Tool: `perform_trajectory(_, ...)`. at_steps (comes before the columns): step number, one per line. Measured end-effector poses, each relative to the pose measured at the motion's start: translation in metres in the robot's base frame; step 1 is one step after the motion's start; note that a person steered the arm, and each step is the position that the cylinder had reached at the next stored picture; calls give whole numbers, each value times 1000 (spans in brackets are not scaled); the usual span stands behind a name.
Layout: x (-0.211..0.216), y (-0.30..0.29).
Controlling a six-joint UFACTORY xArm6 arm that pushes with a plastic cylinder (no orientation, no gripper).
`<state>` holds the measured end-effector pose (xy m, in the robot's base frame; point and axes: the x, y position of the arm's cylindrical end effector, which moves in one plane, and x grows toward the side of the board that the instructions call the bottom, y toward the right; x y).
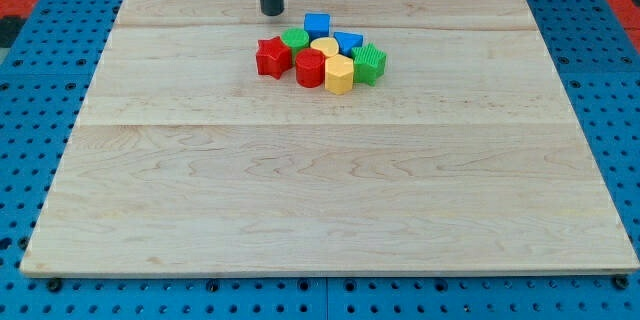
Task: Slightly push the green star into the yellow hexagon
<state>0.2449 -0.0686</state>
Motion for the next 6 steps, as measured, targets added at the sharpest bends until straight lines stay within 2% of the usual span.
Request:
perform_trajectory(1, 12, 94)
perform_trajectory(2, 27, 121)
perform_trajectory(3, 49, 177)
perform_trajectory(4, 92, 153)
perform_trajectory(6, 91, 96)
